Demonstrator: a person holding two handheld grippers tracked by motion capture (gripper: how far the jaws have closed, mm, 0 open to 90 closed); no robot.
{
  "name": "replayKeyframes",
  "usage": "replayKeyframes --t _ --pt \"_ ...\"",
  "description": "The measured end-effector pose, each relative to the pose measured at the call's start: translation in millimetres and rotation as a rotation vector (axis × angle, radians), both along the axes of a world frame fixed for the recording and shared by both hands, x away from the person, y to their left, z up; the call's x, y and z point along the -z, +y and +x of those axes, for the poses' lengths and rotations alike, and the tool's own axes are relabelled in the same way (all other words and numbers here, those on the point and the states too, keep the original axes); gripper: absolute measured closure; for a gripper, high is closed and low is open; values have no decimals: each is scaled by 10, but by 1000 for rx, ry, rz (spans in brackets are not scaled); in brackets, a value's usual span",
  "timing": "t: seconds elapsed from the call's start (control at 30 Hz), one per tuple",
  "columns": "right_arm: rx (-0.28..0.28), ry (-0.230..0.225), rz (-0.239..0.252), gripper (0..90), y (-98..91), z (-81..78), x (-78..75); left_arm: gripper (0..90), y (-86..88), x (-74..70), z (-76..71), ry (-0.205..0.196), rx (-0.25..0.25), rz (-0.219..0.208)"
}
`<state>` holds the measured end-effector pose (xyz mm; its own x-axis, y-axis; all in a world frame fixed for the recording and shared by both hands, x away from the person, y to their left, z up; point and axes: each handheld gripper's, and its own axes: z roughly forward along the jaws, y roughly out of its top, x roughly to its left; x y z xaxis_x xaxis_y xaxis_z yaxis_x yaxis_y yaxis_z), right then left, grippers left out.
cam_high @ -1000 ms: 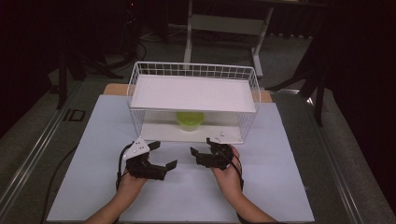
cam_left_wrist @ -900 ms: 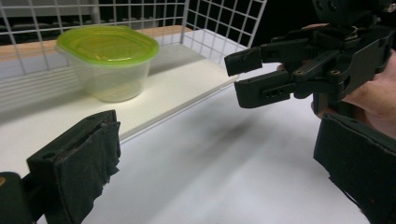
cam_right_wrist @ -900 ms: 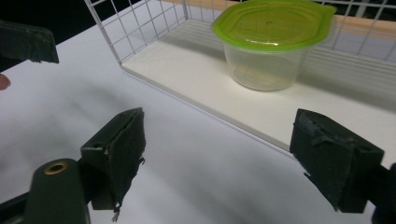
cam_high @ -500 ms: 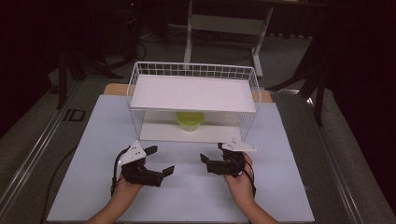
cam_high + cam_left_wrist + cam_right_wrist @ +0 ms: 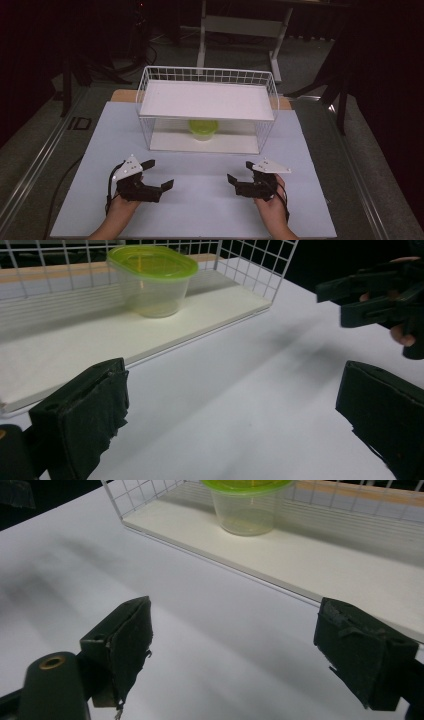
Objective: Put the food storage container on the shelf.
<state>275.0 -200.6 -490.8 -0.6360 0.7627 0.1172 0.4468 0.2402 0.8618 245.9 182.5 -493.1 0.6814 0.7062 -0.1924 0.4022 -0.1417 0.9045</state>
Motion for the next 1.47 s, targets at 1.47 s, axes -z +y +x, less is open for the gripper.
replayKeyframes --t 1.47 --pt "5 -16 -67 152 -282 -138 143 14 153 124 -89 13 -16 -9"
